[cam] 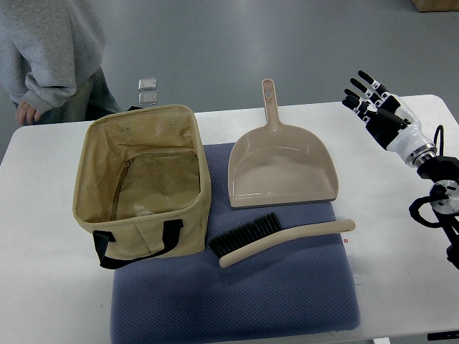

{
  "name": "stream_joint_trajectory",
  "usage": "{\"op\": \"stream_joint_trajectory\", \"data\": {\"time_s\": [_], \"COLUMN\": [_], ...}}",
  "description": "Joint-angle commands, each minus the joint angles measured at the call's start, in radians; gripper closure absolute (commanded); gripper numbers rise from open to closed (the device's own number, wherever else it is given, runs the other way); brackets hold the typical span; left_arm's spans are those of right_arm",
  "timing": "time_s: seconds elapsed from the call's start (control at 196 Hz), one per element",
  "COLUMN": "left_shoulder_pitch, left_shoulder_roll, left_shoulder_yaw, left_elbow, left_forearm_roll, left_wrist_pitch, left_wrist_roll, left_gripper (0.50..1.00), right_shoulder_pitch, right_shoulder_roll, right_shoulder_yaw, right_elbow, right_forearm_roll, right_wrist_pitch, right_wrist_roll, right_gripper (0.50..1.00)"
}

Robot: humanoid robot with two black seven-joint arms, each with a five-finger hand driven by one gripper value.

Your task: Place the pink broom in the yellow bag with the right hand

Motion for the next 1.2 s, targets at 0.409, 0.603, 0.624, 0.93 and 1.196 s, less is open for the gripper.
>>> {"op": "stream_joint_trajectory", "data": {"time_s": [0.409, 0.603, 0.624, 0.93, 1.196], "left_shoulder_pitch": [-0.009, -0.006, -0.006, -0.006, -0.006], "left_shoulder_roll": [0.000, 0.000, 0.000, 0.000, 0.000], "left_shoulder_yaw": [0.000, 0.002, 0.002, 0.000, 0.000], "left_elbow": [0.003, -0.002, -0.002, 0.002, 0.002], "left_forearm_roll": [0.000, 0.000, 0.000, 0.000, 0.000], "left_wrist_pitch": [0.000, 0.000, 0.000, 0.000, 0.000], "left_wrist_roll": [-0.003, -0.003, -0.003, -0.003, -0.003], "left_gripper": [0.500, 0.500, 0.500, 0.500, 0.500], "right_shoulder_pitch": [0.000, 0.002, 0.002, 0.005, 0.020], "right_shoulder_roll": [-0.006, -0.011, -0.014, -0.024, -0.029], "right_shoulder_yaw": [0.000, 0.002, 0.002, 0.002, 0.002], "right_elbow": [0.000, 0.000, 0.000, 0.000, 0.000], "right_forearm_roll": [0.000, 0.000, 0.000, 0.001, 0.001], "right_wrist_pitch": [-0.002, 0.000, 0.000, 0.006, 0.008], "right_wrist_roll": [0.000, 0.000, 0.000, 0.002, 0.002], "right_gripper": [0.570, 0.570, 0.570, 0.570, 0.570]}}
